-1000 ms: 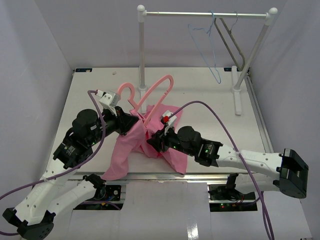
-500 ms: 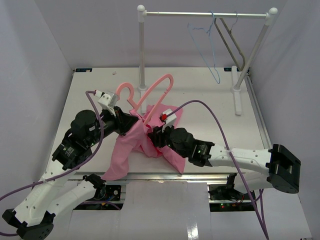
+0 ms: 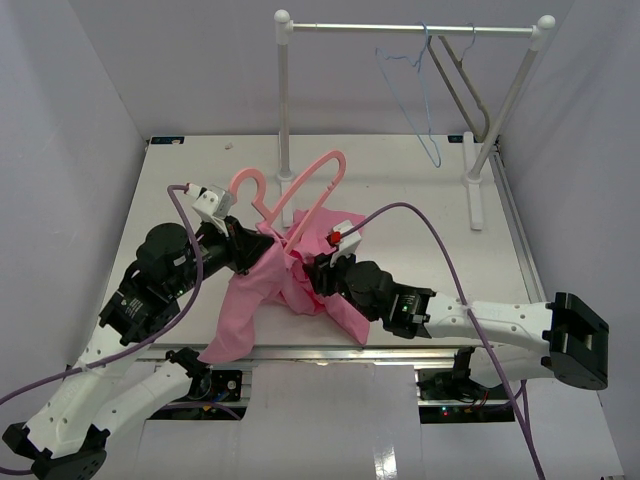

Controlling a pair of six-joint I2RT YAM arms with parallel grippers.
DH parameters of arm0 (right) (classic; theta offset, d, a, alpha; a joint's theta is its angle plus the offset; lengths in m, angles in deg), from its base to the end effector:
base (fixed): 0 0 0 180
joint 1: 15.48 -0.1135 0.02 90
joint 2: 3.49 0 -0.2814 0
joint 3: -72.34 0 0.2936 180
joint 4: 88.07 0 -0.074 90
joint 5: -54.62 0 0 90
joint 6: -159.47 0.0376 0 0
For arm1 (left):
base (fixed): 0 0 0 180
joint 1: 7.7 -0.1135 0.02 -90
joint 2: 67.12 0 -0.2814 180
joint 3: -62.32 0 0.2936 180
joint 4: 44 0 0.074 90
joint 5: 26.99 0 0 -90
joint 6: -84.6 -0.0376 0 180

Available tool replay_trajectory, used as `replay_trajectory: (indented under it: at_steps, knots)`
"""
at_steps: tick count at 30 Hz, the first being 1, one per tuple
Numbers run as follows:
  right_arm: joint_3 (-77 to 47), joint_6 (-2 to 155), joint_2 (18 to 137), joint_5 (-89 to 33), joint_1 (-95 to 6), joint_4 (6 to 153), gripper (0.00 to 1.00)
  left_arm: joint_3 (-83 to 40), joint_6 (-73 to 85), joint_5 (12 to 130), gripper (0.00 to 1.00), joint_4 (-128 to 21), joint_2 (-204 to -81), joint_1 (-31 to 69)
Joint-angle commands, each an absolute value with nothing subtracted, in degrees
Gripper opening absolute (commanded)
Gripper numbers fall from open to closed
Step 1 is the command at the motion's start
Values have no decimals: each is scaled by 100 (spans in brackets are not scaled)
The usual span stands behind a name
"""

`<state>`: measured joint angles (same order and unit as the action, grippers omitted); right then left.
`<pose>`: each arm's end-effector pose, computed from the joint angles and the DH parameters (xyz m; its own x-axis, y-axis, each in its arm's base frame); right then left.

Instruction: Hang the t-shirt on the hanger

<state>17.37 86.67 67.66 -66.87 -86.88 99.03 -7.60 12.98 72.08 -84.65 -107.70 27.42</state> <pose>0.1193 0.2930 0.2813 -0.2384 0.0821 -0.9677 -0.6000 0.7711 0.2133 0.1366 -0.1033 0.4186 -0.3712 -0.1196 -0.9208 0.6085 0.7177 -0.3385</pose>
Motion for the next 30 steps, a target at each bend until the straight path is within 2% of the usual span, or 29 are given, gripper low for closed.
replay_trajectory:
  at_steps: [1,16,18,19,20,22,30]
  knots:
    - [1708,8511,6541,-6962,-8713,9997,40,-1108,1179,7397,0,-8501,-10567,2762]
    - [1888,8588,7039,-6376,-8747,10691,38,-915,1281,7702,0,-8304,-10500,2755]
    - [1880,8679,7118,-6492,-8755,10654,35,-925,1315,7753,0,-8291,-10495,2759]
    - [1880,8711,7128,-6622,-8753,10604,29,-938,1315,7790,0,-8292,-10486,2763]
    - [1880,8741,7123,-6819,-8748,10536,18,-948,1300,7829,0,-8302,-10476,2764]
    - [1908,8747,6958,-7201,-8692,10385,8,-988,1209,7963,0,-8365,-10405,2756]
    - [2133,8720,5756,-6293,-7201,9884,8,-1145,731,8729,0,-8885,-10391,2755]
